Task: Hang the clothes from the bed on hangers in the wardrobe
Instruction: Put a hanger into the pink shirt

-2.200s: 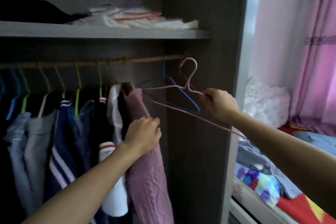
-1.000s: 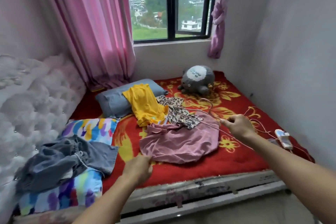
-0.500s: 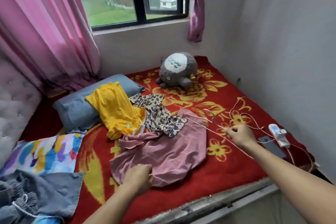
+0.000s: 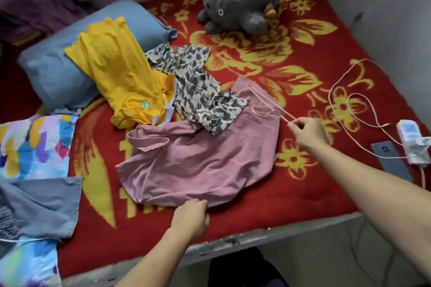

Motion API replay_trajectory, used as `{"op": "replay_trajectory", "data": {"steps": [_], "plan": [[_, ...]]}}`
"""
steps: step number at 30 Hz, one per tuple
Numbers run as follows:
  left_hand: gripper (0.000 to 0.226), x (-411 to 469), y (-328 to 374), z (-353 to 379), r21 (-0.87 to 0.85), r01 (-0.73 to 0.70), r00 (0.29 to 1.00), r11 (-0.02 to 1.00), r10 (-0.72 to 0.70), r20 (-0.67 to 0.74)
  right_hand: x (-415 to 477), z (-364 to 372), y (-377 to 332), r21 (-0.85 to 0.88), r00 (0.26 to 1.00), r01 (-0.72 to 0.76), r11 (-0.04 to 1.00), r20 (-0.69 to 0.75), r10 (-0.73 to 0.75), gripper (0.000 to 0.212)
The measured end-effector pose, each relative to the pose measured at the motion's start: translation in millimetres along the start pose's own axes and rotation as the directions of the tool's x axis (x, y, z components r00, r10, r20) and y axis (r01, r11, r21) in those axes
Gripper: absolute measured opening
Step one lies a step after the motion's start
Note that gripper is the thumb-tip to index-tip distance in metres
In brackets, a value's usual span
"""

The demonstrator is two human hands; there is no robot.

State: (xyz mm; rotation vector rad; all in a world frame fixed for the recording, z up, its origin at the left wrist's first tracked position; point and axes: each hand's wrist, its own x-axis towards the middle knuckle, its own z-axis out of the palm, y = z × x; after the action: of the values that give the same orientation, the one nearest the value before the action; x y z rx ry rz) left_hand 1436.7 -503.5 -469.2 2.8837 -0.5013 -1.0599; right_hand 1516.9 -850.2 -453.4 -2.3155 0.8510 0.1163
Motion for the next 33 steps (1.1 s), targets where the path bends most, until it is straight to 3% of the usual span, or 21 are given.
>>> {"op": "replay_trajectory", "data": {"steps": [5,8,11,13,15,17,19,22,23,26,28,30,33], "plan": [[0.029,54.7,-2.3,58.5,0.034,0.02,0.999,0.999,-0.022,0.049,28.8,81.4,52.1,-0.105,0.997,-0.02,0.994,0.068,0.027,0.017],[0.046,85.7,-17.8,87.0,0.066,0.003,1.0,0.998,-0.002,-0.018,22.0,116.3,81.6,-0.296,0.996,-0.045,0.954,0.064,0.067,0.02],[0.057,111.7,-42.0,112.9,0.06,0.069,0.996,0.996,-0.065,-0.062,-1.5,148.3,100.4,-0.402,0.992,0.127,0.907,0.057,-0.114,0.035],[0.036,121.2,-54.9,122.7,-0.01,0.131,0.987,0.991,-0.132,-0.092,-24.9,174.7,103.2,-0.35,0.924,0.379,0.856,0.183,-0.335,0.036],[0.015,126.0,-63.1,125.7,-0.095,0.166,0.978,0.981,-0.177,-0.114,-51.7,202.6,96.8,-0.244,0.794,0.587,0.772,0.359,-0.49,0.037],[0.011,126.0,-70.0,122.1,-0.264,0.195,0.97,0.945,-0.226,-0.091,-74.4,230.0,84.5,-0.226,0.714,0.639,0.735,0.53,-0.457,0.056],[0.01,119.5,-78.2,111.3,-0.493,0.217,0.953,0.842,-0.293,-0.081,-85.0,248.8,70.9,-0.258,0.724,0.602,0.756,0.577,-0.379,0.062],[0.015,100.1,-92.7,87.2,-0.675,0.219,0.938,0.705,-0.343,-0.055,-85.9,251.9,40.3,-0.282,0.813,0.396,0.874,0.551,-0.19,0.019],[0.016,93.7,-97.1,79.5,-0.696,0.249,0.94,0.673,-0.34,0.007,-84.0,248.3,29.4,-0.279,0.809,0.327,0.903,0.577,-0.115,0.015],[0.023,76.6,-106.2,61.5,-0.642,0.375,0.927,0.669,-0.289,0.24,-77.5,223.0,5.6,-0.218,0.679,0.261,0.94,0.734,-0.018,0.026],[0.026,67.9,-109.3,53.2,-0.621,0.373,0.927,0.689,-0.252,0.277,-76.3,199.7,-3.0,-0.147,0.585,0.144,0.979,0.81,0.035,0.033],[0.023,66.9,-109.2,34.7,-0.644,0.34,0.94,0.685,-0.259,0.222,-72.1,180.0,-12.0,-0.105,0.547,0.102,0.989,0.836,0.033,0.03],[0.016,85.5,-116.3,1.5,-0.663,0.2,0.943,0.722,-0.326,-0.071,-43.4,174.6,-24.2,-0.01,0.703,0.125,0.992,0.707,-0.081,0.026]]}}
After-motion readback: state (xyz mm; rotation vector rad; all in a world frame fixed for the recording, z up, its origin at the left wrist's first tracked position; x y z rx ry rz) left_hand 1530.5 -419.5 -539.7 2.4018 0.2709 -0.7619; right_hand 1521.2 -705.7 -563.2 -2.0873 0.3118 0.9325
